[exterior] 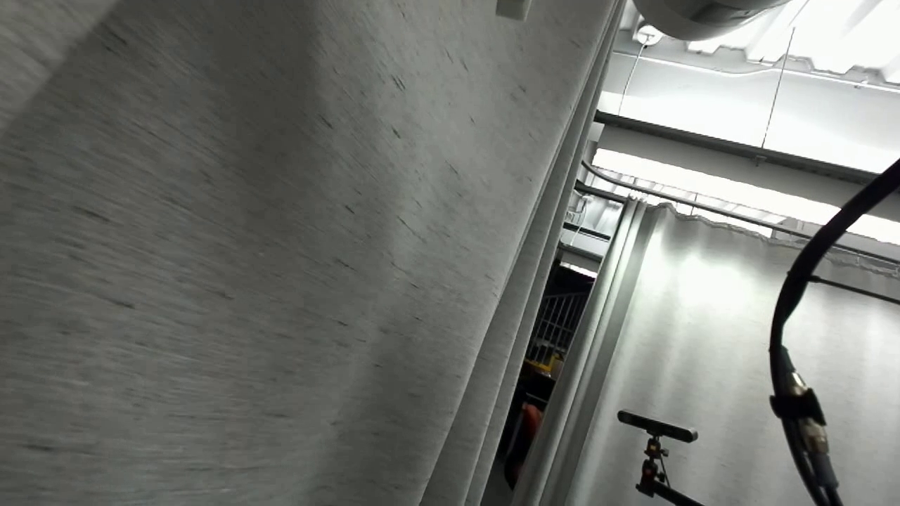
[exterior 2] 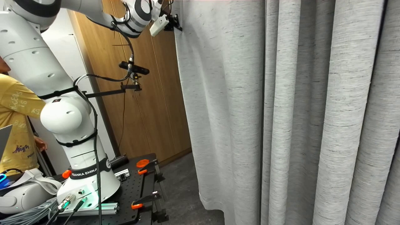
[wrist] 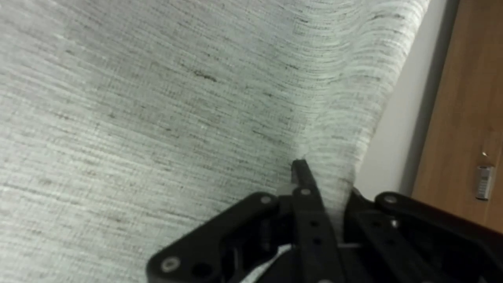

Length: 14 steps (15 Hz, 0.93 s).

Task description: Slide the curtain to the left

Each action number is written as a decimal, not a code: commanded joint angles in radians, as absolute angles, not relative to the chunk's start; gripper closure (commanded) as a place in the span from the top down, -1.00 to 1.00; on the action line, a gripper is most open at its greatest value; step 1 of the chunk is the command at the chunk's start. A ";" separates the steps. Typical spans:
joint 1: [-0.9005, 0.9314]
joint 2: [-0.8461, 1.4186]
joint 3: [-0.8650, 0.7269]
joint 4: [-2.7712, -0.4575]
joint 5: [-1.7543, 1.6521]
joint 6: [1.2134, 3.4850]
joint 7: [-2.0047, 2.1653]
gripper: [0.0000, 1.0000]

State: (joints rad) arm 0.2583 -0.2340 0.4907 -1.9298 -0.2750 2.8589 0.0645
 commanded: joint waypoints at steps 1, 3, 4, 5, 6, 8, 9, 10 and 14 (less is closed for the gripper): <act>0.354 -0.168 0.537 -1.991 -0.226 2.955 0.071 -0.98; 0.376 -0.144 0.568 -1.979 -0.221 3.020 0.077 -0.98; 0.390 -0.138 0.576 -1.980 -0.216 3.049 0.074 -0.98; 0.401 -0.130 0.584 -1.983 -0.214 3.079 0.070 -0.98; 0.413 -0.113 0.590 -1.990 -0.211 3.085 0.061 -0.98; 0.442 -0.077 0.587 -1.977 -0.185 3.127 0.034 -0.98; 0.449 -0.070 0.587 -1.979 -0.182 3.145 0.033 -0.98; 0.455 -0.067 0.587 -1.983 -0.176 3.163 0.031 -0.98; 0.474 -0.046 0.589 -1.985 -0.163 3.236 0.037 -0.98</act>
